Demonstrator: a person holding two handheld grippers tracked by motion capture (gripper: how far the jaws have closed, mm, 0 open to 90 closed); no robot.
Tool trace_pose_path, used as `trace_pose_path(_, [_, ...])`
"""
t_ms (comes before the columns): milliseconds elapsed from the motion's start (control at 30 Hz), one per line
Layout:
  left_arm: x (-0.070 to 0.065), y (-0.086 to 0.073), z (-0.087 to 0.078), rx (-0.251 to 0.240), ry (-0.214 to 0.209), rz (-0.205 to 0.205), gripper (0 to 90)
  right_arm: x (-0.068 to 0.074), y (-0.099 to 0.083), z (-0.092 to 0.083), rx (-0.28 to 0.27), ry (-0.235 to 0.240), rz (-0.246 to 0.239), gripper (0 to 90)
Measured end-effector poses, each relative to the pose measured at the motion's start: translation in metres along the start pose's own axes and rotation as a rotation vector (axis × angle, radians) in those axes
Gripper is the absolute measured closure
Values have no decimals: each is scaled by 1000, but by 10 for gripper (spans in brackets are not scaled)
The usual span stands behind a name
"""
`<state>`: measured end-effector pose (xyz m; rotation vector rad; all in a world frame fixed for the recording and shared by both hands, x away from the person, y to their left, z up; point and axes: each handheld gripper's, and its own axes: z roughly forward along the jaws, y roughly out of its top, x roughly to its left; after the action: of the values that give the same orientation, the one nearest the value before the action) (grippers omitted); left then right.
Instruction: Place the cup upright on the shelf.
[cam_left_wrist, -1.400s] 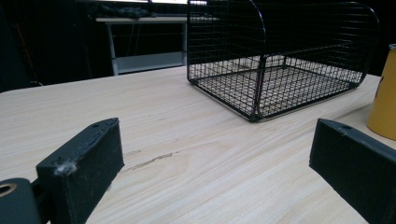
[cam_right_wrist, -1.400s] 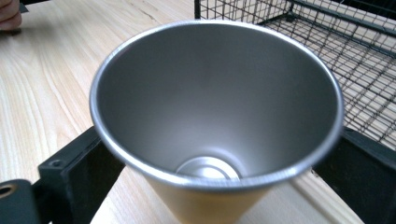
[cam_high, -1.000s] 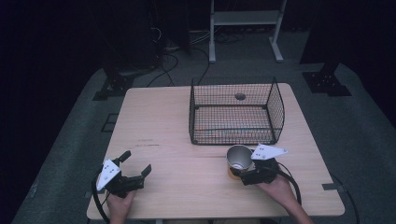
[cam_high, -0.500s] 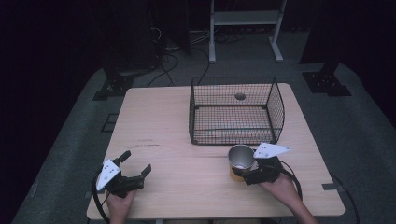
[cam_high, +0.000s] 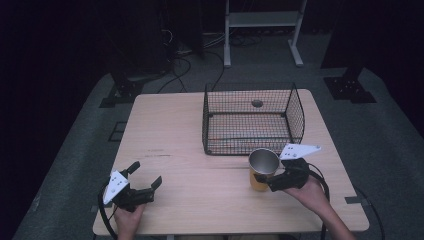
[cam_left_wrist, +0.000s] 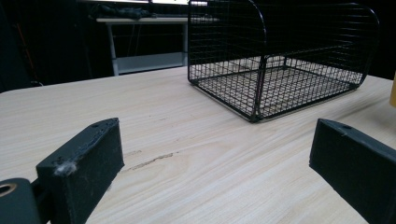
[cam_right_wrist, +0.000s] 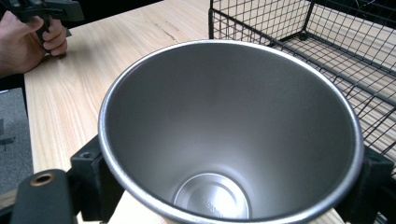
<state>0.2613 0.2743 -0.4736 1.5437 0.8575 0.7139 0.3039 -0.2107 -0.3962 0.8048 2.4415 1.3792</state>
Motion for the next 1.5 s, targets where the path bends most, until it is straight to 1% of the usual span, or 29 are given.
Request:
trace_pose_path(200, [0,0,0,0,-1,0,22,-5,10,-6,7,17,1,132])
trace_pose_path(467, [0,0,0,1,-1,0,22,-11,18,-10,14,37,5,132])
trace_pose_path(567, [0,0,0,2,-1,0,22,-13,21,-12,13,42,9,132])
trace_pose_path(633, [0,0,0,1,-3,-2,22,-17,26,-15,9,54,13,132])
trace_pose_path(900, [0,0,0,-1,-3,-3,22,-25,36,-19,8,68,15,132])
trace_pose_path(967, [0,0,0,-1,-2,-3,22,-27,39,-21,5,67,13,131])
trace_pose_path(1033, [0,0,0,-1,-3,-3,22,-31,42,-23,-4,75,18,131])
trace_pose_path(1367, [0,0,0,2,-5,-2,22,-38,56,-25,8,83,2,131])
trace_pose_path(1400, [0,0,0,1,-5,-3,22,-40,59,-26,12,80,-5,131])
trace_pose_path(1500, [0,0,0,2,-5,-3,22,-43,64,-27,9,86,-6,131])
